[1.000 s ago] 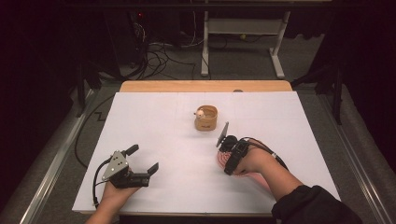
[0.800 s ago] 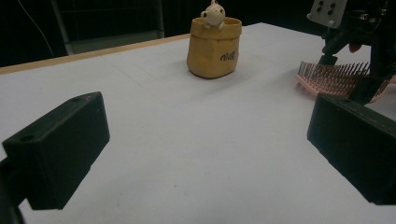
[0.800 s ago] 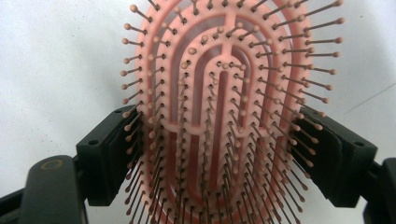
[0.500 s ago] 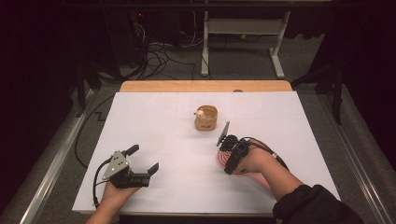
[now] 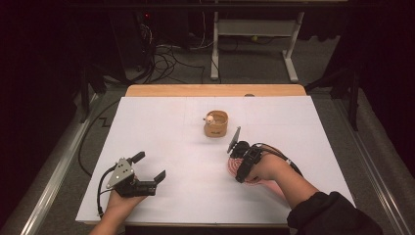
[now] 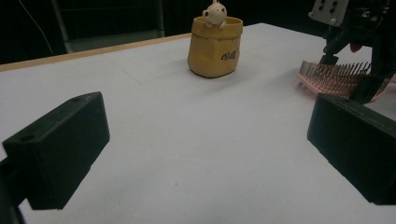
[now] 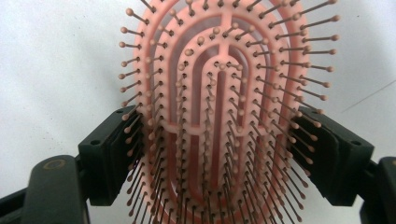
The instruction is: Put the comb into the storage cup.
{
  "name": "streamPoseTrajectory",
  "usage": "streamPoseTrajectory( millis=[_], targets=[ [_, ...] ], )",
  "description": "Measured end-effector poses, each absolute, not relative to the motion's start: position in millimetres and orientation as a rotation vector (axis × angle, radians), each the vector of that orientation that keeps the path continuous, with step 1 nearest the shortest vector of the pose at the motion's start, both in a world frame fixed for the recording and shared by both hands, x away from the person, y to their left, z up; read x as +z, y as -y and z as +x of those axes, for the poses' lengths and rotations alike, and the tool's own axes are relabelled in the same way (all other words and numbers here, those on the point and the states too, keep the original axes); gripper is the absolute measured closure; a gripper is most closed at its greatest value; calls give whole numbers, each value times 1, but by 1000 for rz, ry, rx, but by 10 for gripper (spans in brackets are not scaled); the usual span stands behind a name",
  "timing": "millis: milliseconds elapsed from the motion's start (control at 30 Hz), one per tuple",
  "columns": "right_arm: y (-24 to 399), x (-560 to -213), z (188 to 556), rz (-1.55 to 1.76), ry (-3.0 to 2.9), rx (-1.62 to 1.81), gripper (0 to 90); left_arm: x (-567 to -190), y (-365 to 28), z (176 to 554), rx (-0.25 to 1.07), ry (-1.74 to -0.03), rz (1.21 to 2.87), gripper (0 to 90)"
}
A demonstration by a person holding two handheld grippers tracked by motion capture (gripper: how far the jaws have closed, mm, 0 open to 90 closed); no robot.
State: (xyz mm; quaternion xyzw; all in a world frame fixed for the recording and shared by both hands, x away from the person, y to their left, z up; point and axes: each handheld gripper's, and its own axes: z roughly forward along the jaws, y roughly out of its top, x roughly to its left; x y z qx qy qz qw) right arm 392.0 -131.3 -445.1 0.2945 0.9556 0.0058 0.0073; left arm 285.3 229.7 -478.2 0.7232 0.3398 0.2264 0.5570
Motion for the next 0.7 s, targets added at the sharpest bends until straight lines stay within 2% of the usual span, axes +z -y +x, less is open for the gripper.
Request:
streamPoseTrajectory(
  millis=[700],
  targets=[
    [133, -431, 391, 879, -2981, 3, 206, -478, -230, 284, 532, -801, 1700, 0]
  ],
)
